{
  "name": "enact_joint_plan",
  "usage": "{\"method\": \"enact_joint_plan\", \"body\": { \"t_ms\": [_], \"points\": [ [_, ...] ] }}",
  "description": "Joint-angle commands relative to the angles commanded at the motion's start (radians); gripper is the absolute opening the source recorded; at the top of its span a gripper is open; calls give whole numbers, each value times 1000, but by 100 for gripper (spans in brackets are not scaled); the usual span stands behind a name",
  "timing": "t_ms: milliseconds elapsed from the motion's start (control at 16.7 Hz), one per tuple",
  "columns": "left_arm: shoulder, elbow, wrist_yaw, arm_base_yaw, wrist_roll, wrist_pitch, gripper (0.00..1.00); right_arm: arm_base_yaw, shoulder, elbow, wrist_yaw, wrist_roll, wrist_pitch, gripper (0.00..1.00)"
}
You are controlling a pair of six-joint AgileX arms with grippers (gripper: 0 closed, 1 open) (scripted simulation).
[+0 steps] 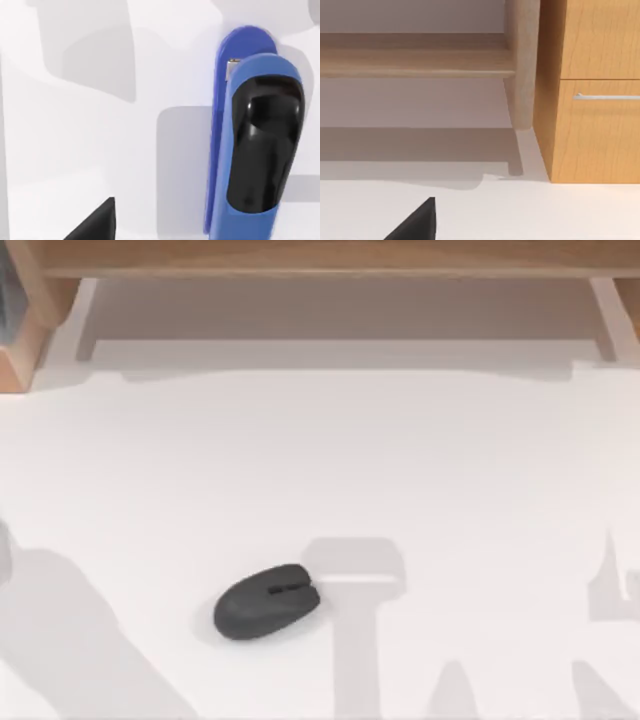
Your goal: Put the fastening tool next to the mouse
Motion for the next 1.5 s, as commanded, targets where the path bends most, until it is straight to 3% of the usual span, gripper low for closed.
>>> {"method": "enact_joint_plan", "body": {
  "t_ms": [300,540,1320,1500],
  "points": [
    [58,-80,0,3,4,146,100,0,0,0,0,0,0,100],
    [64,-86,1,4,5,154,100,0,0,0,0,0,0,100],
    [64,-86,1,4,5,154,2,0,0,0,0,0,0,100],
    [64,-86,1,4,5,154,0,0,0,0,0,0,0,100]
  ]
}}
